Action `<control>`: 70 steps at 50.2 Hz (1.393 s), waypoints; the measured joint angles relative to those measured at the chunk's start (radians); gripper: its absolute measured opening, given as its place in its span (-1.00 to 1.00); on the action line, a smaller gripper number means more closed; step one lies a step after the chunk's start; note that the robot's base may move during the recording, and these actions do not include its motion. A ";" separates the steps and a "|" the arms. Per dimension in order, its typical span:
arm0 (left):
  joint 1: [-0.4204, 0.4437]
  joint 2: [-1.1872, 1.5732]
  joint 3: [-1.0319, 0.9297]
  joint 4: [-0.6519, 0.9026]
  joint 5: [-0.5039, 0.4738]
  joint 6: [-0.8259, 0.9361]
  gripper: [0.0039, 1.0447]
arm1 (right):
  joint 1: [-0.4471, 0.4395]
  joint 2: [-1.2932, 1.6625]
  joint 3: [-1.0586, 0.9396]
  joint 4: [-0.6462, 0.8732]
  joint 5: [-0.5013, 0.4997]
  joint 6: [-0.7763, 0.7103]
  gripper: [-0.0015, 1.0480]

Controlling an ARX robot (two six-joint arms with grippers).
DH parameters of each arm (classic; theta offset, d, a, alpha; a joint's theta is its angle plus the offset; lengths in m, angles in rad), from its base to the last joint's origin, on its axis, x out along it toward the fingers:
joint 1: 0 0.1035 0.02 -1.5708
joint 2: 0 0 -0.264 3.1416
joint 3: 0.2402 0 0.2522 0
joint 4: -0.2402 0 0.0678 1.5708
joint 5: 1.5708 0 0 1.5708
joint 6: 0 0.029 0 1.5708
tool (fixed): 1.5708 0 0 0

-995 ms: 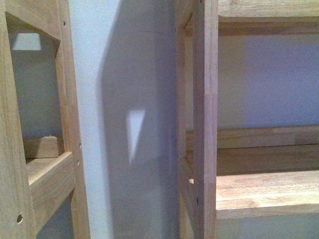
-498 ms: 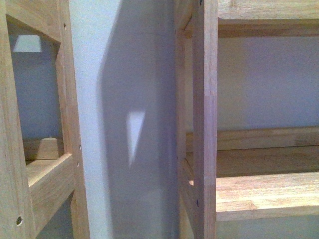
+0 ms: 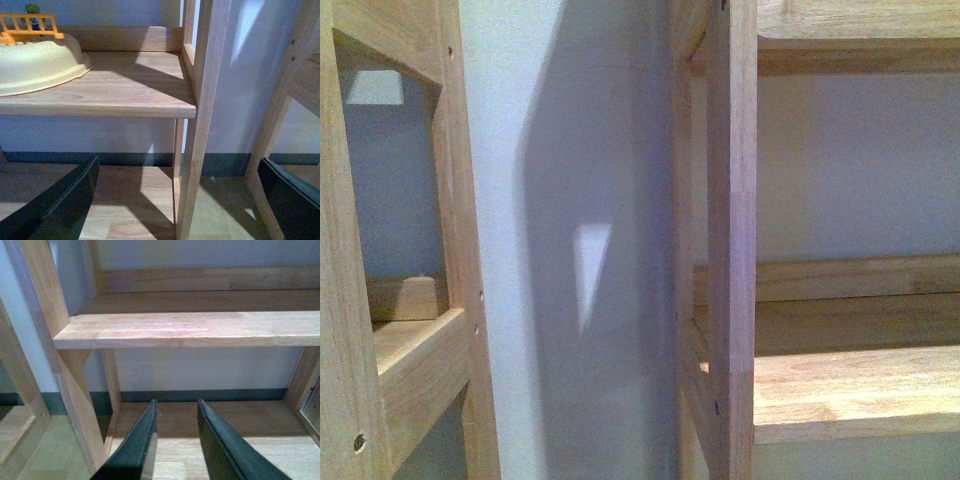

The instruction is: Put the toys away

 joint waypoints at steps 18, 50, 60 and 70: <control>0.000 0.000 0.000 0.000 0.000 0.000 0.89 | 0.000 -0.001 0.000 0.000 0.000 -0.006 -0.31; 0.000 0.000 0.000 0.000 0.000 0.000 0.89 | 0.000 -0.001 0.000 0.000 0.000 -0.006 0.87; 0.000 0.000 0.000 0.000 0.000 0.000 0.89 | 0.000 -0.001 0.000 0.000 0.000 -0.006 0.87; 0.000 0.000 0.000 0.000 0.000 0.000 0.89 | 0.000 -0.001 0.000 0.000 0.000 -0.006 0.87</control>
